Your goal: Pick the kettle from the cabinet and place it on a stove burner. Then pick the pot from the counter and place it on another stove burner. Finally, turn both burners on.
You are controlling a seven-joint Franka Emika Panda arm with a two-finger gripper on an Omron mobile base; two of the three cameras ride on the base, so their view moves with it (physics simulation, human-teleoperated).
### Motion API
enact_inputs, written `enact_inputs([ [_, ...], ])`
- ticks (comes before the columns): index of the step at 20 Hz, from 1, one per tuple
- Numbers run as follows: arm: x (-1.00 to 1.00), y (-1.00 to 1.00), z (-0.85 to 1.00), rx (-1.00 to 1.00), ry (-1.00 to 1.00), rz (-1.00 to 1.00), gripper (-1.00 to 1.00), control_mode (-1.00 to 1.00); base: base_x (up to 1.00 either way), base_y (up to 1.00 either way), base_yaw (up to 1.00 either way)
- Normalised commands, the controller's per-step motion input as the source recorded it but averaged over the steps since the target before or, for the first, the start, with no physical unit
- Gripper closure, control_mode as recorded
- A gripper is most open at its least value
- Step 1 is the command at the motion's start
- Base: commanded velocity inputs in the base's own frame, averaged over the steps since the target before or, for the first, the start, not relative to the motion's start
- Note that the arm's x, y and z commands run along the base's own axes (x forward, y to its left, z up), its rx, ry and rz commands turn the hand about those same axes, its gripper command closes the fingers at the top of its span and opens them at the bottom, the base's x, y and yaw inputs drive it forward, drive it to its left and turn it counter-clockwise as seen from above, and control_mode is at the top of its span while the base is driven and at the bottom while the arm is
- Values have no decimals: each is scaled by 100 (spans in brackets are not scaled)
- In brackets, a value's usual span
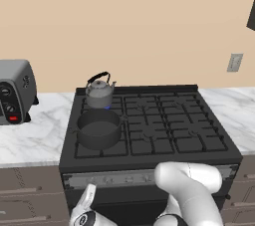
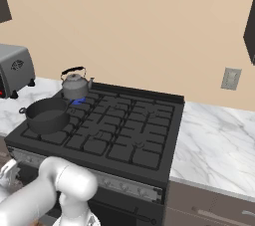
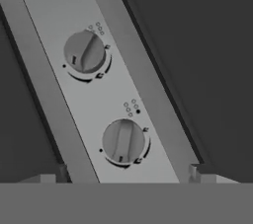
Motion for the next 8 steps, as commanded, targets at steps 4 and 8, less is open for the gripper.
enact_inputs([
  [4,-38,23,4,-4,-1,0,-100,-100,0,0,0],
  [8,-37,23,2,-4,0,0,-100,-100,0,0,0],
])
